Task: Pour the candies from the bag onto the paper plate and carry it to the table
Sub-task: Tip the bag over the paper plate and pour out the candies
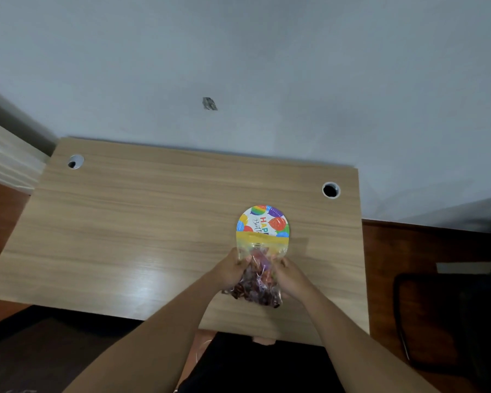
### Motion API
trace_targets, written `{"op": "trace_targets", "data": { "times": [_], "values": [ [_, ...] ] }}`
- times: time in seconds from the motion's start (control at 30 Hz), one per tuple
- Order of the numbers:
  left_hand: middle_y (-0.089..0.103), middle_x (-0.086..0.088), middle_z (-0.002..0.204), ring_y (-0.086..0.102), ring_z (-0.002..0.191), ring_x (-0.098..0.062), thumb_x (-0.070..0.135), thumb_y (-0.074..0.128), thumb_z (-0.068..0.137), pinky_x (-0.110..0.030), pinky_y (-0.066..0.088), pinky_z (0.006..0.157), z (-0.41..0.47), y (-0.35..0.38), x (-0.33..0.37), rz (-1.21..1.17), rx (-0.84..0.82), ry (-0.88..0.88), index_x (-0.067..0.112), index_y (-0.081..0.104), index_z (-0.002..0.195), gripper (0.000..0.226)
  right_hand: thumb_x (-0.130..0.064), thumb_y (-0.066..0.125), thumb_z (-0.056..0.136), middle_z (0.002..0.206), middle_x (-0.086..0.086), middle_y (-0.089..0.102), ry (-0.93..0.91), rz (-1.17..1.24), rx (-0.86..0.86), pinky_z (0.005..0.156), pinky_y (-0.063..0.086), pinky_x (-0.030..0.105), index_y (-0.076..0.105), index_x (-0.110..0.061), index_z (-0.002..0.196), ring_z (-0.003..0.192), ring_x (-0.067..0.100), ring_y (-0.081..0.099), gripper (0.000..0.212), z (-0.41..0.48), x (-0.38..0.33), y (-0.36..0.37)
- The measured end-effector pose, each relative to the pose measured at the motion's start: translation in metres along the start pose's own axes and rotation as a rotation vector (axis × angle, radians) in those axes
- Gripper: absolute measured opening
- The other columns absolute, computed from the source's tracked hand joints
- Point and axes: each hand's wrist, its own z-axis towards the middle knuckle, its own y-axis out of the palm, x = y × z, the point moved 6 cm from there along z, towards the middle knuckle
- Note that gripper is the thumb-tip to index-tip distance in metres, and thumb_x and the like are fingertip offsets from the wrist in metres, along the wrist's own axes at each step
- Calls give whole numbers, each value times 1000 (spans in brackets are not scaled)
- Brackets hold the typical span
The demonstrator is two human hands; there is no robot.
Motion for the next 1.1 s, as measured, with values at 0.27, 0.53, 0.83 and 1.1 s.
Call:
{"op": "trace_targets", "data": {
  "times": [0.27, 0.53, 0.83, 1.1],
  "values": [
    [70, -3, 88, 63, 77, -18, 44, 43, 112, -43, 57, 88, -9, 2, 25, 51, -65, 10, 22, 62, 110, 29, -53, 38, 112, 118, 14, 79, 62, 19, -1, 98, 52, 34, 74, -9, 123, 111, 27, 72, 57, 18, 16, 2],
    [75, -20, 131, 66, 101, -22, 39, 44, 114, -42, 55, 101, -12, 2, 29, 46, -67, -17, 22, 64, 137, 35, -59, 36, 111, 98, 3, 73, 117, 52, -12, 102, 59, 43, 69, -23, 115, 103, 29, 70, 49, 13, 19, 1],
    [65, -3, 120, 58, 107, -17, 27, 44, 115, -23, 45, 81, -19, 2, 34, 6, -49, -32, 12, 60, 145, 37, -55, 39, 111, 107, 9, 77, 125, 18, -11, 100, 55, 35, 76, -20, 111, 102, 27, 72, 51, 19, 27, 3],
    [65, -5, 112, 58, 100, -19, 30, 46, 114, -21, 43, 68, -20, 1, 33, 0, -17, -76, 23, 56, 119, 13, -51, 39, 112, 111, 25, 79, 127, -9, 2, 87, 50, 35, 77, 2, 110, 110, 36, 75, 65, 23, 29, 3]
  ]
}}
